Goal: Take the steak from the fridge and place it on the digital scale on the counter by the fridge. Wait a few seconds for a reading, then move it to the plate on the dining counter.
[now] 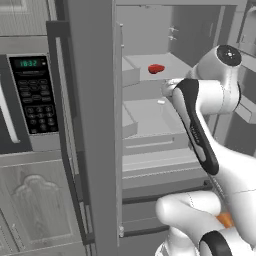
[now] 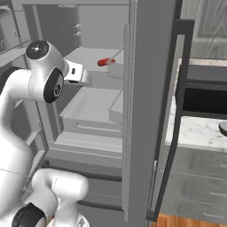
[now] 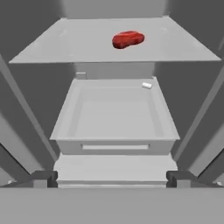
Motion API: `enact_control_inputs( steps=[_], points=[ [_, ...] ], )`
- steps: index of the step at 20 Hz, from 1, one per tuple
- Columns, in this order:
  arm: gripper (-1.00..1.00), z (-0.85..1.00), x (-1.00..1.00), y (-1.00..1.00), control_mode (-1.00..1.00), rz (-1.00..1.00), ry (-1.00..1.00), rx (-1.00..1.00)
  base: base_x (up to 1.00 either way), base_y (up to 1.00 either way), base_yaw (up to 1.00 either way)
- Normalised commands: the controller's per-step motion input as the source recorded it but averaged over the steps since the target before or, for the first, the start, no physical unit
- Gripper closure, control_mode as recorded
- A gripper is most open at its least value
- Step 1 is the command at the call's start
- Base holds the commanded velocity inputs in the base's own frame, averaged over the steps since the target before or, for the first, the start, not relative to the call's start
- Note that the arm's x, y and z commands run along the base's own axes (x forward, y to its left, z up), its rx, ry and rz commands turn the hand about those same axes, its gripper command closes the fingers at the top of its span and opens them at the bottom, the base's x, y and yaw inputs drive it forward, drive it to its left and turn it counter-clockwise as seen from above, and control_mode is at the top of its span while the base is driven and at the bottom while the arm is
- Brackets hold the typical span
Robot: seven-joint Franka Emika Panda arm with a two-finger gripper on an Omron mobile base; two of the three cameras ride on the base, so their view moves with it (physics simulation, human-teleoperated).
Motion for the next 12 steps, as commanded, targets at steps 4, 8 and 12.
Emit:
enact_control_inputs(
  steps=[4,8,12],
  points=[
    [-1.0,0.56,0.43,0.0,-1.0,-0.05,0.0,0.01,0.0,0.0,0.0],
    [-1.0,0.31,0.6,0.0,-1.0,-0.05,0.0,0.01,0.0,0.0,0.0],
    [-1.0,0.04,0.64,0.0,-1.0,-0.06,0.0,0.0,0.0,0.0,0.0]
  ],
)
